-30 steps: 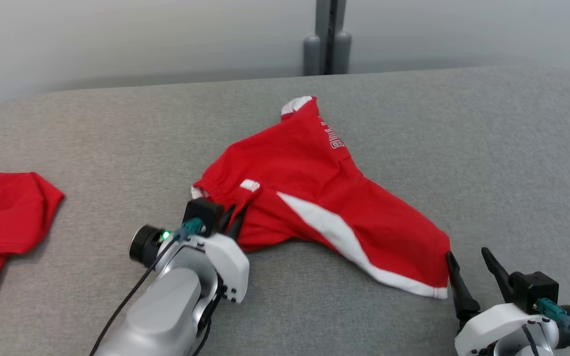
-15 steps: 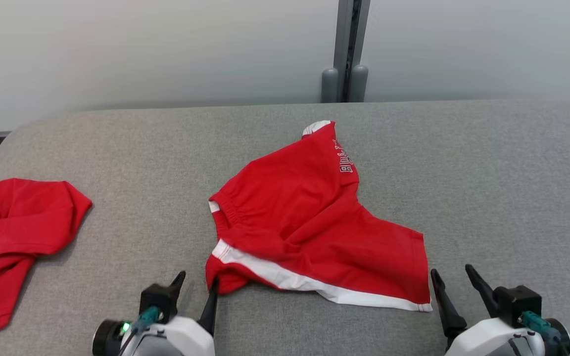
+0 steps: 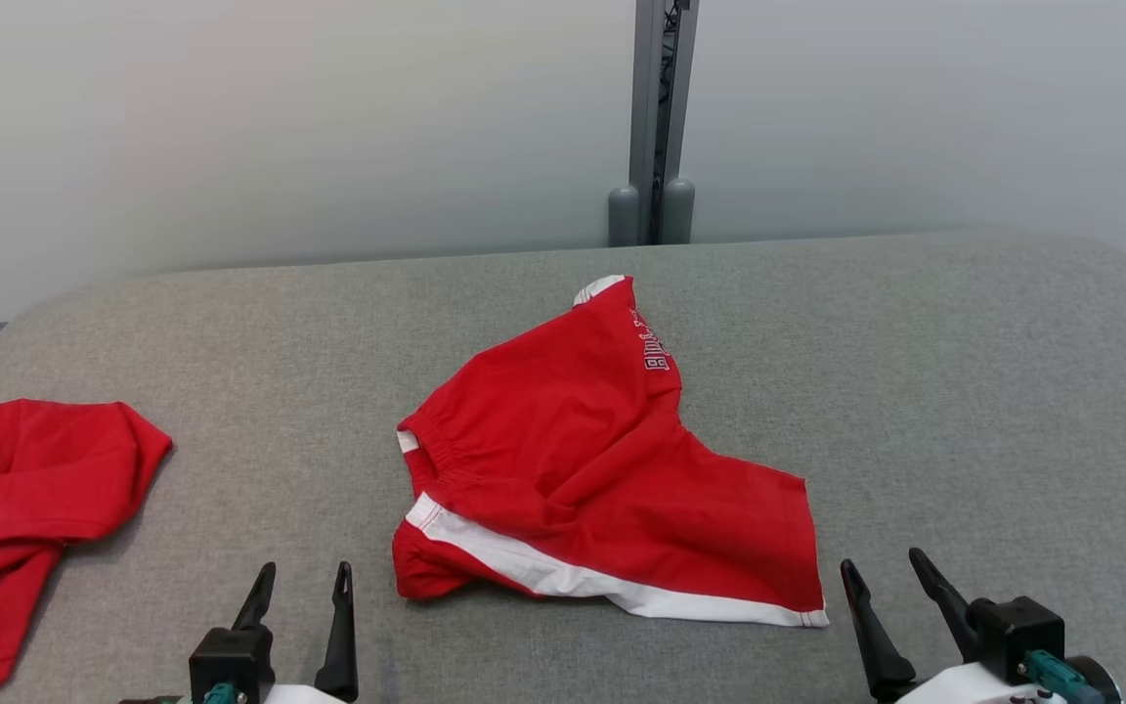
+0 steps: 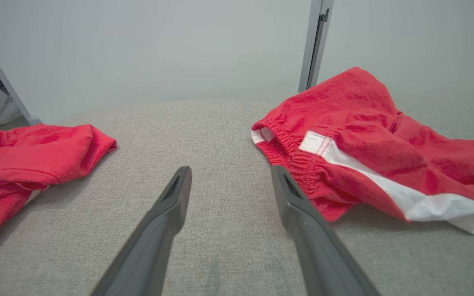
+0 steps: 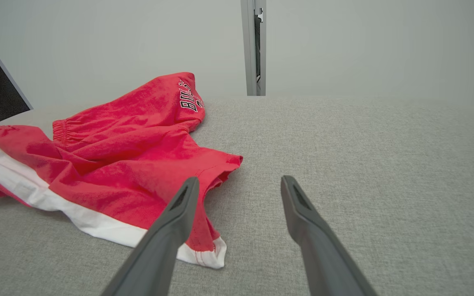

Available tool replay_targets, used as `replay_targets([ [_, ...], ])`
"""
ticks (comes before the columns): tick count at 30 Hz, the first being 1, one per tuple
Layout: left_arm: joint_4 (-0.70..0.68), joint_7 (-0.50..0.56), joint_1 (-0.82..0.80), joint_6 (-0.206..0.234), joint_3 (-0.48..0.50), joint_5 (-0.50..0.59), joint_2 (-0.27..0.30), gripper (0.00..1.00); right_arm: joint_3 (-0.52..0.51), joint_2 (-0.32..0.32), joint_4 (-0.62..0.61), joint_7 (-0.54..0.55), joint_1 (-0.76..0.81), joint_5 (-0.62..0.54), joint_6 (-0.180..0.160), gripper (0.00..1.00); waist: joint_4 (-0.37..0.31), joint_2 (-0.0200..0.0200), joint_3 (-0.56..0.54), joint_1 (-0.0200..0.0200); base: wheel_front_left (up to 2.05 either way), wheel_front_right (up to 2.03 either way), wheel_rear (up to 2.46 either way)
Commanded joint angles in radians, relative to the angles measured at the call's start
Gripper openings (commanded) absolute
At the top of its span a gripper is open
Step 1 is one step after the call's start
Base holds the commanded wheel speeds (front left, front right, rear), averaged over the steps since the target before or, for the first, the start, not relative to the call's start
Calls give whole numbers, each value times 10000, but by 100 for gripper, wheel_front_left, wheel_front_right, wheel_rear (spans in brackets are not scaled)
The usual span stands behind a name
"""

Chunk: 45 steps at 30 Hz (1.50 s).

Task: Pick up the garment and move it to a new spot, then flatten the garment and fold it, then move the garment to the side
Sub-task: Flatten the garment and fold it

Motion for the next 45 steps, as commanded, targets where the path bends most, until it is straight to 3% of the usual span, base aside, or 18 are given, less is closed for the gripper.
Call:
replay_targets([
  [1, -206, -4, 138, -44, 167, 175, -12, 100, 30, -19, -92, 0, 120, 5, -3, 100, -25, 0, -77, 0, 0, 0, 0],
  [11, -724, -4, 902, -649, 1171, 957, -482, 100, 246, 68, -56, 0, 408, 127, -3, 100, -85, 0, -326, 0, 0, 0, 0],
  [17, -647, -4, 491, -1098, 1097, 1103, -597, 100, 455, 88, 79, 0, 273, 139, -3, 100, -92, 0, -95, 0, 0, 0, 0],
  [22, -376, -5, -145, -1720, 842, 818, -664, 100, 717, 63, 284, 0, 99, 194, -3, 100, -133, 0, 226, 0, 0, 0, 0],
  [27, 480, -5, -1024, -2461, 523, -148, -664, 100, 893, 15, 395, 0, -28, 263, -3, 100, -234, 0, 494, 0, 0, 0, 0],
  [31, 1589, -5, -1833, -2771, 266, -904, -671, 100, 975, -17, 408, 0, -172, 319, -3, 100, -313, 0, 701, 0, 0, 0, 0],
  [34, 2368, 49, -2499, -2842, -120, -1435, -541, 100, 1022, -40, 403, 0, -241, 342, -3, 100, -360, 0, 828, 0, 0, 0, 0],
  [36, 2719, 198, -3043, -2836, -939, -2335, -272, 100, 1040, -49, 379, 0, -337, 370, -3, 100, -387, 0, 955, 0, 0, 0, 0],
  [45, 2844, 1116, -3592, -2843, -2783, -4932, 554, 100, 1029, -53, 334, 0, -374, 397, -3, 100, -367, 0, 1090, 0, 0, 0, 0],
])
